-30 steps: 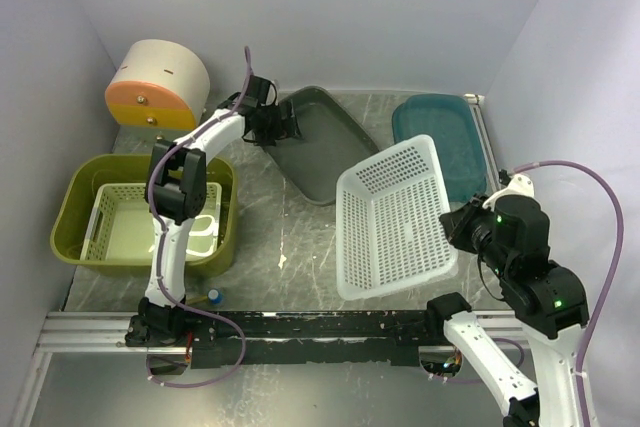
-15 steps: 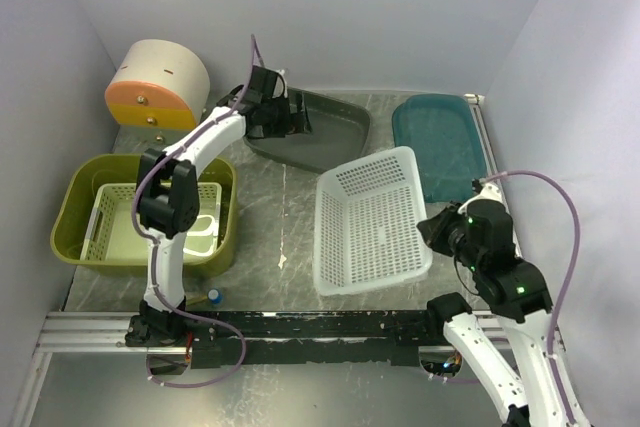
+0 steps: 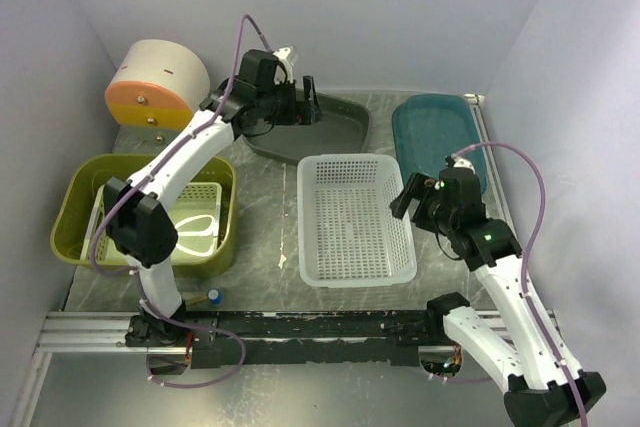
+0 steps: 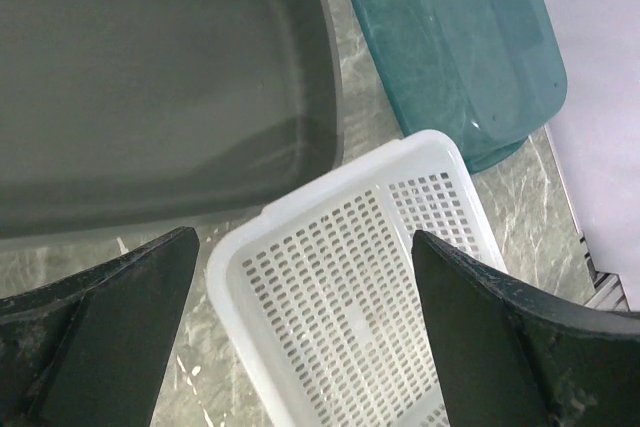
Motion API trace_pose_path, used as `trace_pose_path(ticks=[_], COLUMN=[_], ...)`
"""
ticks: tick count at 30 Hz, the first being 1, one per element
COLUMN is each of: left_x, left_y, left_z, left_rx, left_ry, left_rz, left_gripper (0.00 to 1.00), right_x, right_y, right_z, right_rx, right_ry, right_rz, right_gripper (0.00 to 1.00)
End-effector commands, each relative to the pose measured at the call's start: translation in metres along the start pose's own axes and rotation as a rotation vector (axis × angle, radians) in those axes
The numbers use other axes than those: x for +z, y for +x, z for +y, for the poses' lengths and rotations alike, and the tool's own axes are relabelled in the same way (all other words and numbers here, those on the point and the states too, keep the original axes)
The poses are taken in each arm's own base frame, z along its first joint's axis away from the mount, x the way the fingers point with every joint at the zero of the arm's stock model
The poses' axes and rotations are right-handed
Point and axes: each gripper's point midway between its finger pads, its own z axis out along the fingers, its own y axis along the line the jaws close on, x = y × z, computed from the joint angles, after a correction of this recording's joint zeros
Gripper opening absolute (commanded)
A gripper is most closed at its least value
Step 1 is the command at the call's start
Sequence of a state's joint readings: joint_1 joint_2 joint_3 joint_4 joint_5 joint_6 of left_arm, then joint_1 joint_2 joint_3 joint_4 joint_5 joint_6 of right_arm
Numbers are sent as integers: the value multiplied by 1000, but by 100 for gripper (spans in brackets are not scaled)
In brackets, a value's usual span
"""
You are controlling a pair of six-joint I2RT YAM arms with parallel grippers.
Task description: Turn the large container upside down
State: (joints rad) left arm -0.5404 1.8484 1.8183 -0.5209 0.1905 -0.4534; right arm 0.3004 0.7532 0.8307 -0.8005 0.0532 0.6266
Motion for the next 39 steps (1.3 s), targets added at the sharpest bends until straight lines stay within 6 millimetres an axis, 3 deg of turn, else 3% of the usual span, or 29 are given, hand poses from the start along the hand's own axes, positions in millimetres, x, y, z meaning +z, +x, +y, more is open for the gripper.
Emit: trace_pose_path(ticks=[1, 5, 8, 9, 10, 12, 15, 18, 21, 24, 27, 29, 32, 36, 39], left_x=[-31, -55, -76, -84, -91, -104, -124, -142, -156, -158, -154, -152, -150, -147, -147], left_y=[2, 6, 3, 2, 3, 13, 20, 19, 12, 13, 20, 23, 22, 13, -15], left_z=[-1, 6, 14, 17, 22, 33, 48, 59, 65, 65, 67, 67, 62, 57, 35], left_rx=[9, 16, 32, 35, 30, 13, -29, -71, -92, -84, -83, -85, -83, -77, -56], left_ry=[-35, -84, -142, -165, -189, -223, -264, -299, -309, -304, -303, -292, -263, -241, -161], left_rz=[-15, -28, -43, -50, -56, -55, -86, -146, -197, -193, -169, -159, -166, -181, -214], left_gripper=[100, 99, 100, 100, 100, 100, 100, 100, 100, 100, 99, 99, 100, 100, 99], right_x=[-13, 4, 20, 21, 26, 28, 50, 70, 95, 117, 127, 119, 91, 45, 17], right_y=[-34, -39, -28, -11, -6, 16, 54, 82, 101, 111, 117, 112, 94, 60, 35], right_z=[6, 34, 68, 90, 97, 132, 168, 196, 207, 200, 198, 202, 218, 238, 250], right_rx=[-58, -60, -83, -148, -174, -276, -393, -462, -478, -489, -486, -464, -411, -323, -232], right_ry=[11, -94, -136, -151, -116, -118, -99, -118, -113, -40, -21, -41, -131, -279, -422], right_rz=[-99, -76, -47, -26, -33, -26, 36, 68, 95, 96, 96, 93, 74, 29, 47], right_gripper=[91, 93, 93, 94, 95, 98, 100, 100, 100, 88, 57, 26, 0, 0, 0])
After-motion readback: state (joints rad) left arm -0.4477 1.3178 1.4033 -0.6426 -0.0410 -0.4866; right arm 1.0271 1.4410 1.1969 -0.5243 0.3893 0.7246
